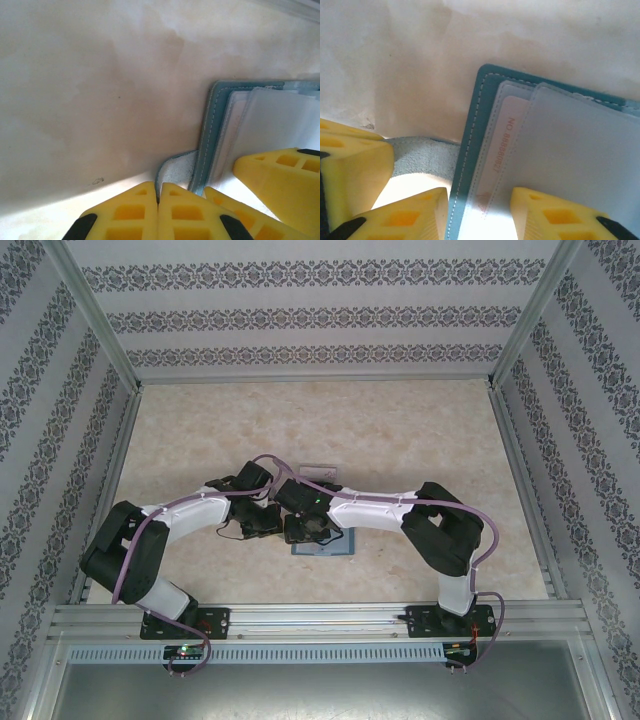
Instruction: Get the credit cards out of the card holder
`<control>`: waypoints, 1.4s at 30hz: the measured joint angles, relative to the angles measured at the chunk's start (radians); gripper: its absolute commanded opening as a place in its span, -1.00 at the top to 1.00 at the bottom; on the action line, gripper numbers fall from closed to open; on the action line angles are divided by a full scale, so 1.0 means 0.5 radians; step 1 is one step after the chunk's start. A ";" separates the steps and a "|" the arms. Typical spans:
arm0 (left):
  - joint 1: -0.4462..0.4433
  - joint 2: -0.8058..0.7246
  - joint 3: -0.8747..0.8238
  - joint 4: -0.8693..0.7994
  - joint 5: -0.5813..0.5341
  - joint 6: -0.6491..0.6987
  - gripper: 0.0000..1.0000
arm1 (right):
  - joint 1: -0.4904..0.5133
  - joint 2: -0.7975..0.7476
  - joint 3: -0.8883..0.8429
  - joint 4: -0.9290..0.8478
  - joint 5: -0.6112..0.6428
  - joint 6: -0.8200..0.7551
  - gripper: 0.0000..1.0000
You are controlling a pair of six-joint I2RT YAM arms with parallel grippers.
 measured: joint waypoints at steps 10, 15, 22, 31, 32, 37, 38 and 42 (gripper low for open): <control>0.000 0.000 0.000 -0.001 0.011 0.002 0.96 | 0.010 0.002 0.087 -0.324 0.232 -0.045 -0.06; 0.000 0.000 0.000 -0.002 0.024 0.002 0.96 | 0.046 0.041 0.198 -0.546 0.382 -0.080 -0.16; 0.000 0.000 0.000 -0.002 0.030 0.002 0.96 | 0.071 0.070 0.273 -0.758 0.530 -0.106 -0.22; 0.000 0.000 0.000 -0.002 0.030 0.002 0.96 | 0.071 0.072 0.278 -0.886 0.638 -0.105 -0.08; 0.000 0.000 0.000 -0.002 0.030 0.002 0.96 | 0.071 0.071 0.278 -0.887 0.638 -0.105 -0.02; 0.000 0.000 0.000 -0.002 0.030 0.002 0.96 | 0.071 0.029 0.245 -0.848 0.613 -0.097 0.44; 0.000 0.000 0.000 -0.002 0.030 0.002 0.96 | 0.072 0.014 0.234 -0.840 0.609 -0.091 0.53; 0.000 0.000 0.001 -0.002 0.030 0.002 0.96 | 0.085 -0.047 0.202 -0.812 0.594 -0.088 0.82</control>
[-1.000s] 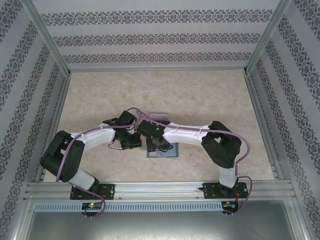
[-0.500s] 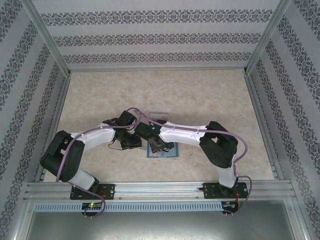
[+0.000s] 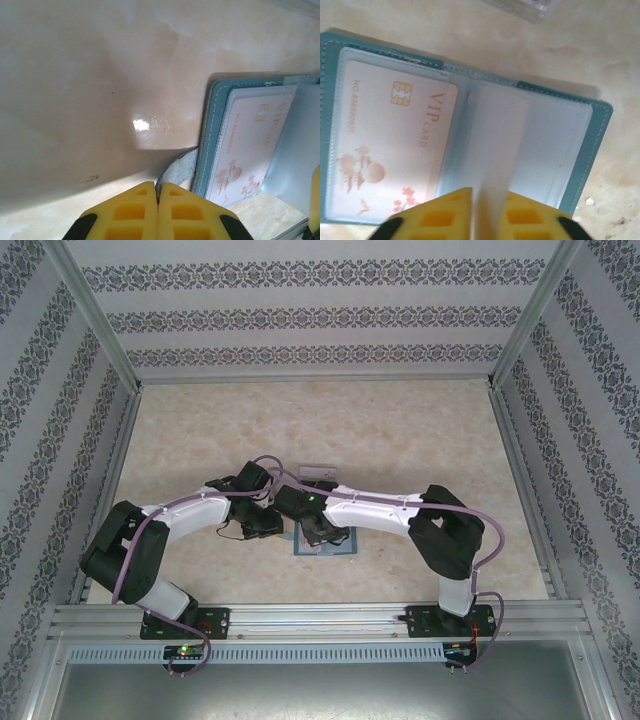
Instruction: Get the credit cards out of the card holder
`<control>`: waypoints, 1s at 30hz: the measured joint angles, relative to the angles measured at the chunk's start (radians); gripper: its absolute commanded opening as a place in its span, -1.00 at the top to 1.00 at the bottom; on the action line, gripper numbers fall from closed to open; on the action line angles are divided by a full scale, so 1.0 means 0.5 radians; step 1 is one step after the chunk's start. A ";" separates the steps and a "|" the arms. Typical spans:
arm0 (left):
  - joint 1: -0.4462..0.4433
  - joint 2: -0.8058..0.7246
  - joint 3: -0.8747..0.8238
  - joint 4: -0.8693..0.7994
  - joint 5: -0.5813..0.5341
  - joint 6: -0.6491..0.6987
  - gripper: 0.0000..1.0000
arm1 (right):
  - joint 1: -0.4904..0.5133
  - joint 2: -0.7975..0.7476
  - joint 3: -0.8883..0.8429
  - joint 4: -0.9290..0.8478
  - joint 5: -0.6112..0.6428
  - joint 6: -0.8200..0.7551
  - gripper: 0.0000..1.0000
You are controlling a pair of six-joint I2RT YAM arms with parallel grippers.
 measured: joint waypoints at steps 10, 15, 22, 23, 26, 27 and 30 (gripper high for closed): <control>0.000 0.000 0.000 0.000 -0.001 0.002 0.97 | 0.006 -0.043 -0.113 0.025 0.004 -0.006 0.92; 0.000 0.000 0.000 -0.001 -0.001 0.002 0.97 | -0.022 -0.043 -0.201 0.069 0.003 -0.006 0.92; 0.000 -0.008 -0.002 -0.002 0.001 0.001 0.97 | -0.034 -0.043 -0.284 0.169 0.004 -0.002 0.78; 0.000 -0.010 -0.002 -0.002 0.001 0.001 0.97 | -0.034 -0.040 -0.286 0.172 0.004 -0.001 0.68; 0.000 -0.022 -0.004 -0.008 0.000 0.000 0.97 | -0.034 -0.024 -0.286 0.168 0.021 0.005 0.44; 0.000 -0.027 -0.004 -0.010 0.000 -0.001 0.97 | -0.034 -0.024 -0.286 0.163 0.028 0.009 0.36; 0.000 -0.046 -0.005 -0.015 0.000 0.000 0.97 | -0.034 -0.024 -0.287 0.135 0.060 0.029 0.23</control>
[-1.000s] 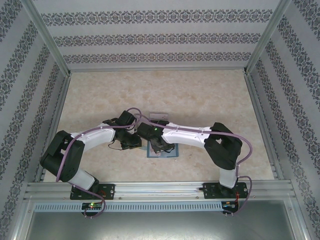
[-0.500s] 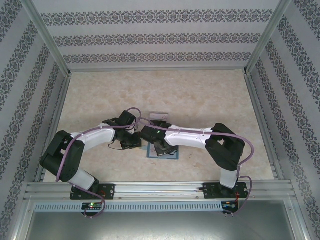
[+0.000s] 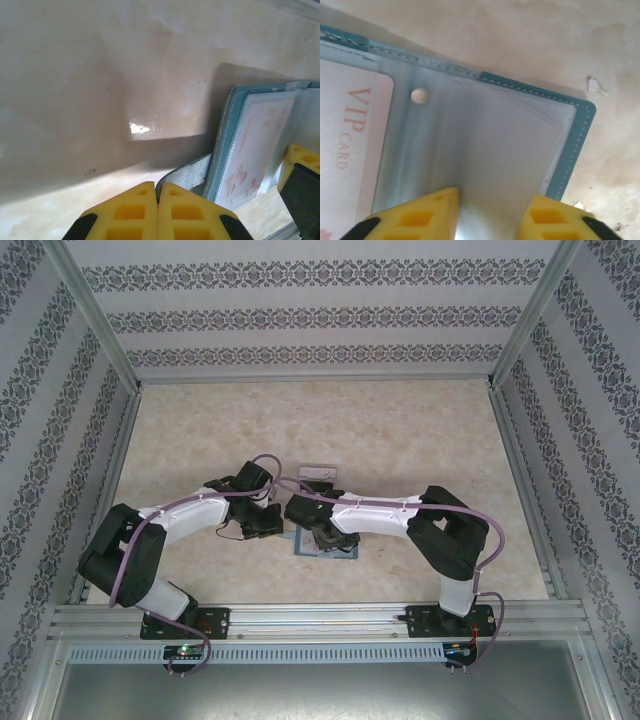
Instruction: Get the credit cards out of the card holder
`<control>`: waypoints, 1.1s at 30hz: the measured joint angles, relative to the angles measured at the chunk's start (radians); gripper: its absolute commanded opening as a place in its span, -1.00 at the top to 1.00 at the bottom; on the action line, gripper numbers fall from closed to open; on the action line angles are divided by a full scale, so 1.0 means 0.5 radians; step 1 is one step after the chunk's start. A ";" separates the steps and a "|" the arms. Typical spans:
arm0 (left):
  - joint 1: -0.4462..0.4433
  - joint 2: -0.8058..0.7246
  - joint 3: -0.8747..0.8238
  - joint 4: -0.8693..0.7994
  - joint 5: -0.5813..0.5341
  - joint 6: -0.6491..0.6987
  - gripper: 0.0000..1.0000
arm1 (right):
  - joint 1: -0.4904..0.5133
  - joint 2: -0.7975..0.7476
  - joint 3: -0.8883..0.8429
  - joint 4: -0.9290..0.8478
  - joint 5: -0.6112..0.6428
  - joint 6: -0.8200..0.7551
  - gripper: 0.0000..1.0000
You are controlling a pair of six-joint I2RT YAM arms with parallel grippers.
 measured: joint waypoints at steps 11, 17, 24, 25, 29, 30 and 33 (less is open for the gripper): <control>0.000 -0.018 -0.001 -0.001 0.000 0.000 0.97 | -0.013 -0.083 -0.087 -0.079 0.071 0.018 0.05; 0.000 -0.018 -0.001 0.000 0.002 -0.002 0.97 | -0.012 -0.151 -0.101 -0.100 0.069 0.017 0.18; 0.000 -0.018 -0.022 0.001 0.017 -0.002 0.96 | -0.012 -0.282 -0.101 -0.056 0.046 0.004 0.42; 0.000 -0.018 -0.023 0.001 0.017 -0.002 0.96 | -0.012 -0.296 -0.099 -0.051 0.042 0.002 0.44; 0.000 -0.018 -0.023 0.001 0.024 -0.002 0.96 | -0.013 -0.333 -0.073 -0.019 0.002 -0.001 0.51; 0.000 -0.018 -0.023 0.001 0.024 -0.002 0.96 | -0.013 -0.338 -0.070 0.005 -0.015 -0.001 0.53; 0.000 -0.018 -0.023 0.001 0.024 -0.002 0.96 | -0.013 -0.354 -0.069 0.092 -0.098 -0.001 0.56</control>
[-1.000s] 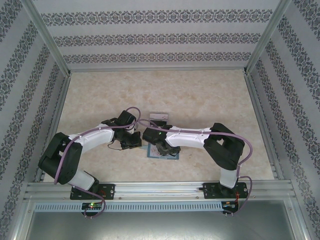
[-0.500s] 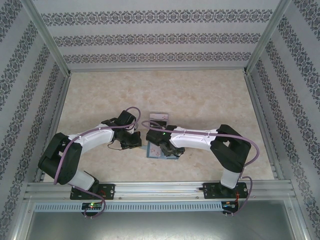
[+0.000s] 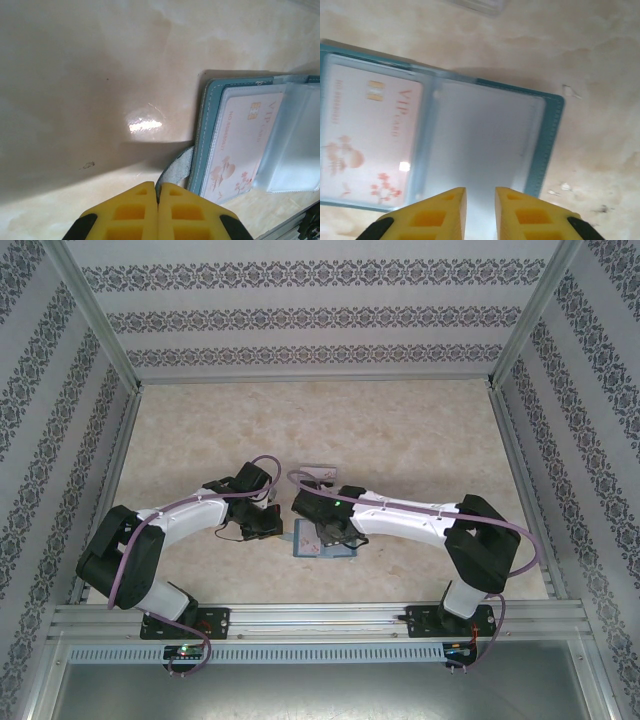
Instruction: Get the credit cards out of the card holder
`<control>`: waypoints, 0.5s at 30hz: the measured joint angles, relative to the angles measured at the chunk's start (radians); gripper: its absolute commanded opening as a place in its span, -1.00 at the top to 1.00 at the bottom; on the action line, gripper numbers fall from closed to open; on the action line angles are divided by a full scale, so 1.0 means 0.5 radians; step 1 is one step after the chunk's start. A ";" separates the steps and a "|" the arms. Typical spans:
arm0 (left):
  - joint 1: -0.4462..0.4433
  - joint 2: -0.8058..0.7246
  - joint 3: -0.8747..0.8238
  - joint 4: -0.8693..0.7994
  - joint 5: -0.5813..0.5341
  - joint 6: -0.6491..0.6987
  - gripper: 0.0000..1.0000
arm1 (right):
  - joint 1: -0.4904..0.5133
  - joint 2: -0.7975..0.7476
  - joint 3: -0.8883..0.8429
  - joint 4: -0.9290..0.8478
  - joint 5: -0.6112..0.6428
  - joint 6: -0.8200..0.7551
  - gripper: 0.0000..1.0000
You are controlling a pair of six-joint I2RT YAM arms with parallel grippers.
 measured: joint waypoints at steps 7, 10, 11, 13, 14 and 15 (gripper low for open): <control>0.000 -0.001 -0.001 0.000 0.001 0.000 0.97 | -0.072 0.000 -0.030 0.367 -0.318 0.011 0.55; 0.000 -0.002 -0.001 0.000 0.000 0.000 0.97 | -0.120 0.018 -0.072 0.510 -0.429 0.027 0.48; 0.000 -0.002 -0.001 -0.001 0.001 0.000 0.97 | -0.133 0.032 -0.085 0.551 -0.459 0.031 0.46; 0.000 -0.002 -0.001 -0.001 0.000 0.000 0.97 | -0.150 0.072 -0.103 0.603 -0.501 0.039 0.41; 0.000 -0.002 -0.001 -0.001 0.000 0.000 0.97 | -0.158 0.098 -0.111 0.628 -0.523 0.045 0.38; 0.000 -0.002 -0.001 0.000 0.000 0.000 0.97 | -0.166 0.116 -0.121 0.647 -0.534 0.049 0.35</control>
